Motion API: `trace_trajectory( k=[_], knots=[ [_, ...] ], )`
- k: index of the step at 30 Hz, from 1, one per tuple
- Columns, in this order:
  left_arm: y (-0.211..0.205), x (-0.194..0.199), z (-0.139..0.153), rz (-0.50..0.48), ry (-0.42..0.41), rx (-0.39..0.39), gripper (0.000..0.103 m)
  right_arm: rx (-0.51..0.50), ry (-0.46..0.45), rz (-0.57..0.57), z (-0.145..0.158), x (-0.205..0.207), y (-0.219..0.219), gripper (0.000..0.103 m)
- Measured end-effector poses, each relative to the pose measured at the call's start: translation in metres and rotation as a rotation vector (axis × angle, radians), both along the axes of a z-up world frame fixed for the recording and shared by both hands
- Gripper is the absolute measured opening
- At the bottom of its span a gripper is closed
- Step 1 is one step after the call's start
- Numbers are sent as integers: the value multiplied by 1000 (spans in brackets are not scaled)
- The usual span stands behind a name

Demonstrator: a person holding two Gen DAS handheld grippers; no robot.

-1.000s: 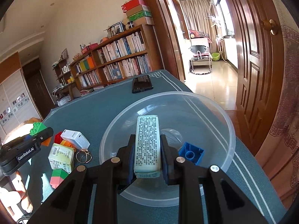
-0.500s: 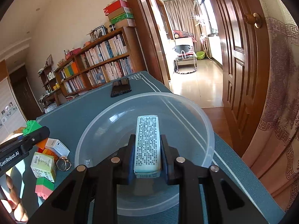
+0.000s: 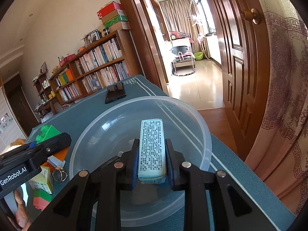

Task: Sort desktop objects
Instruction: 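Open the right tool to drop the medicine box while the left tool drops the brick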

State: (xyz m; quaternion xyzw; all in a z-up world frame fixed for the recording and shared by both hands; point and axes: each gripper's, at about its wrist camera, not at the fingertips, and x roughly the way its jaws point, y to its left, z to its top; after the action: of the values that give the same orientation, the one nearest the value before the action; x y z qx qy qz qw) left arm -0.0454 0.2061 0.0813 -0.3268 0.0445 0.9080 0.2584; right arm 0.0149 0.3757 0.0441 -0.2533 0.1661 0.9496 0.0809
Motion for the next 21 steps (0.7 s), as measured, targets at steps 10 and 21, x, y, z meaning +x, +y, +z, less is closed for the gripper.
trace_trajectory(
  k=[10,21],
  knots=[
    [-13,0,-2,43,-3,45,68,7,38,-24,3,6,0,49],
    [-28,5,0,120,25,23,68,56,116,102,13,13,-24,84]
  ],
)
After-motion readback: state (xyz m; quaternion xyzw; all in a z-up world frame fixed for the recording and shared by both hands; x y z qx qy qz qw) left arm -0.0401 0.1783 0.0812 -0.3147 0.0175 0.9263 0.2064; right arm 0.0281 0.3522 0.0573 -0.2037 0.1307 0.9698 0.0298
